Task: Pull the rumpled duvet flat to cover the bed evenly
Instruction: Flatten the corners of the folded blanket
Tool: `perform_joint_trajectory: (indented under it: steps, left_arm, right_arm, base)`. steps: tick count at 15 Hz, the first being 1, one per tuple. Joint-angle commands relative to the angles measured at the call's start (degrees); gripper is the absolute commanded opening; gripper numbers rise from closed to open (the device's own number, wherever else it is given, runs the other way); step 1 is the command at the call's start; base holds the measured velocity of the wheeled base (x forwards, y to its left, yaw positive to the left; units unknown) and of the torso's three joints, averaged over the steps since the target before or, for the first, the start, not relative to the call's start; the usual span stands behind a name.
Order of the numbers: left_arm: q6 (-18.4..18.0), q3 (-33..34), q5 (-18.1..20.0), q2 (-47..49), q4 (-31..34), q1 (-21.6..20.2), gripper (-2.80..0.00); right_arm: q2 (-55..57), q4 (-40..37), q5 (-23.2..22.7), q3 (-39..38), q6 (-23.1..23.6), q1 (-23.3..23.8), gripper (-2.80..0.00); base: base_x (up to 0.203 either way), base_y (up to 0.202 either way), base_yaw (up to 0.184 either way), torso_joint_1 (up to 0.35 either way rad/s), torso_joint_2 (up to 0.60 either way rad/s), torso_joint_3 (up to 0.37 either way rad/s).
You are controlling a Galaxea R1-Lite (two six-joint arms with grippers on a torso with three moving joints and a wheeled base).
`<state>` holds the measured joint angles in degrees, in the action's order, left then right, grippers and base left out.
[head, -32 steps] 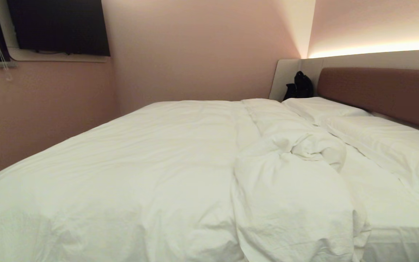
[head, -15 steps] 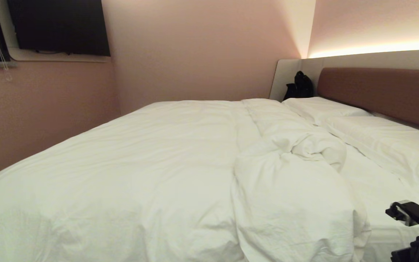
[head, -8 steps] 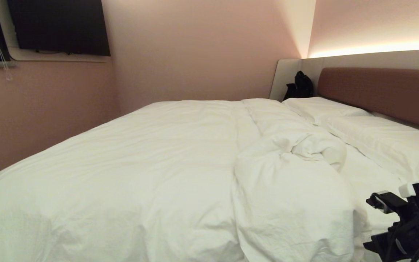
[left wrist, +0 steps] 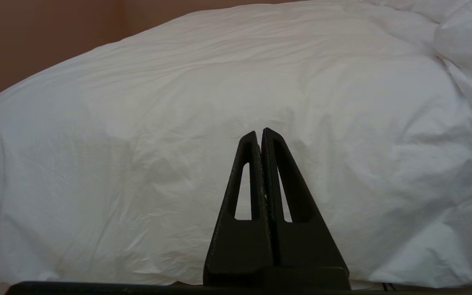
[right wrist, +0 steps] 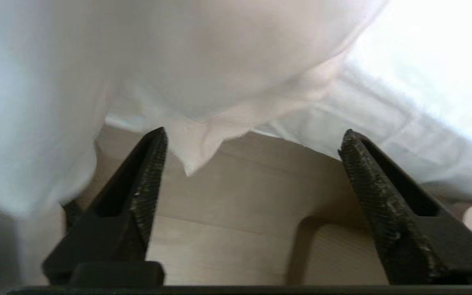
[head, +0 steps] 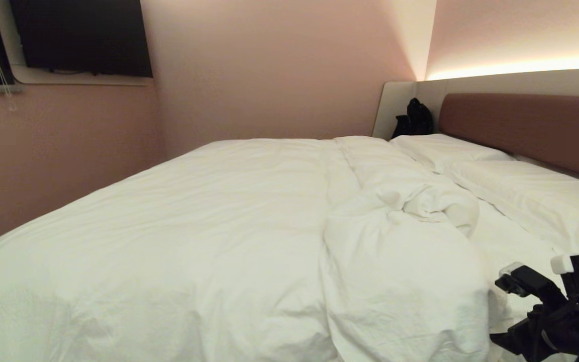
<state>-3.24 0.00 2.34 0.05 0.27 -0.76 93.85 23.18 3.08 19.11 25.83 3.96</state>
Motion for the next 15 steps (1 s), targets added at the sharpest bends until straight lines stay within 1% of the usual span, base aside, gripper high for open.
perform_joint_trajectory:
  steps: [1,3,4,7,10,11,13,15]
  left_arm:
    - [0.0,0.0,0.0,0.0,0.0,0.0,-2.8]
    - [0.0,0.0,0.0,0.0,0.0,0.0,-2.8]
    - [0.0,0.0,0.0,0.0,0.0,0.0,-2.8]
    - [0.0,0.0,0.0,0.0,0.0,0.0,-2.8]
    - [0.0,0.0,0.0,0.0,0.0,0.0,-2.8]
    - [0.0,0.0,0.0,0.0,0.0,0.0,-2.8]
    - [0.0,0.0,0.0,0.0,0.0,0.0,-2.8]
    - [0.0,0.0,0.0,0.0,0.0,0.0,-2.8]
  right_arm:
    - [-0.2,1.7,-0.5,-1.6,9.9,-0.1,0.0]
    - [1.3,8.5,-2.3,-3.0,11.3,-0.1,0.0]
    - [3.2,11.8,-2.4,-3.2,12.0,-0.1,0.0]
    - [11.9,23.1,-2.5,-3.2,13.7,-0.2,0.0]
    - [21.1,36.4,-2.7,-4.0,14.3,-0.7,0.0]
    - [22.5,40.5,-2.9,-4.9,14.3,-1.0,0.0]
    - [23.6,45.2,-3.3,-7.0,14.3,-1.9,0.0]
    - [23.0,46.7,-4.1,-7.9,14.2,-1.9,0.0]
  base:
    - [0.0,0.0,0.0,0.0,0.0,0.0]
    - [0.0,0.0,0.0,0.0,0.0,0.0]
    - [0.0,0.0,0.0,0.0,0.0,0.0]
    - [0.0,0.0,0.0,0.0,0.0,0.0]
    - [0.0,0.0,0.0,0.0,0.0,0.0]
    - [0.0,0.0,0.0,0.0,0.0,0.0]
    - [0.0,0.0,0.0,0.0,0.0,0.0]
    - [0.0,0.0,0.0,0.0,0.0,0.0]
